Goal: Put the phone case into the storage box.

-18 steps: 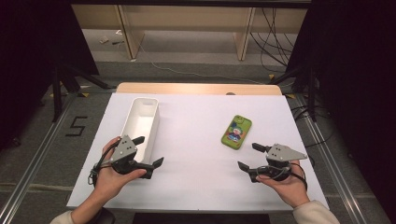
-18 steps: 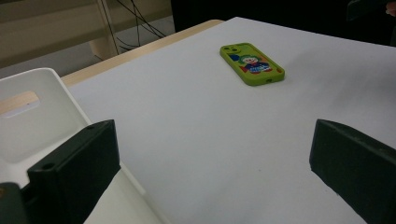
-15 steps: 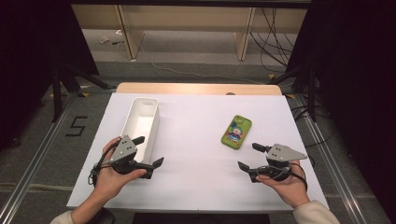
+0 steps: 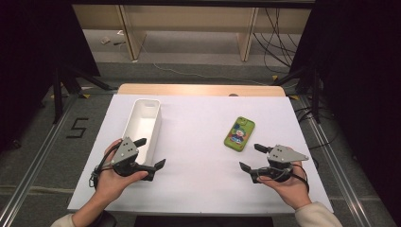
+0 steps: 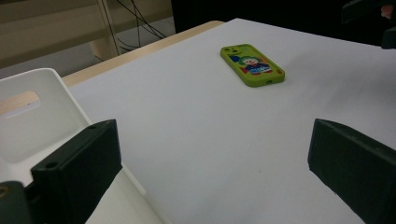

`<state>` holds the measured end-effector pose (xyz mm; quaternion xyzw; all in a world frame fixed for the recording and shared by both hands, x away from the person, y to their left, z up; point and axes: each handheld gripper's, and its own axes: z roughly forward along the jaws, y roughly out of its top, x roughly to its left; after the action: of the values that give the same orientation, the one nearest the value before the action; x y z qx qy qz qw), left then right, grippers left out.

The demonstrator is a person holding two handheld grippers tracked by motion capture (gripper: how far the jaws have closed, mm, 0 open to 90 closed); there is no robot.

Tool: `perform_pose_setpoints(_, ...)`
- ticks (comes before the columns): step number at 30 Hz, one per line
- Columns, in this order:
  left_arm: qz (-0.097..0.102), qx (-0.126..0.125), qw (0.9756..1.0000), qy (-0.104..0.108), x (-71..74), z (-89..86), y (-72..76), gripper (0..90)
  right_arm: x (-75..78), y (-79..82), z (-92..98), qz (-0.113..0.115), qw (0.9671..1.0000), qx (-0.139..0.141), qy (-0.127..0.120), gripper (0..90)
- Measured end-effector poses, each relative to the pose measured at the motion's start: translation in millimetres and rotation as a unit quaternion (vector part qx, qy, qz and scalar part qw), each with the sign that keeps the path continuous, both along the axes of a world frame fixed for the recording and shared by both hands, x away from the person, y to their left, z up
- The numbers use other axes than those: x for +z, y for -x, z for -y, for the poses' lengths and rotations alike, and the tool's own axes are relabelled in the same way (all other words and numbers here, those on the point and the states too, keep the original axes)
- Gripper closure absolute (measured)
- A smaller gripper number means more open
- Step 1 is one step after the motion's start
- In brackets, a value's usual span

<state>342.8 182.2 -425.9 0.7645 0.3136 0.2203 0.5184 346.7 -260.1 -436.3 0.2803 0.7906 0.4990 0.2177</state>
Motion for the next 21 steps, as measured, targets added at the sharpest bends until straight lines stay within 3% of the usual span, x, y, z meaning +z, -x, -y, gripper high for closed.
perform_pose_setpoints(6,0.000,0.002,1.0000,0.000,-0.2,-0.3,-0.5,2.3,-1.3,-3.3,-6.5,0.016,0.9998,-0.011,0.008,37.3)
perform_pose_setpoints(12,0.000,0.001,1.0000,-0.001,-0.4,0.2,-0.6,2.5,2.0,-8.7,-9.0,0.020,0.9995,-0.014,0.019,69.2)
perform_pose_setpoints(21,0.001,0.000,1.0000,0.000,-0.3,0.7,-0.8,2.7,3.0,-29.3,-13.7,0.010,0.9990,-0.024,0.036,86.4)
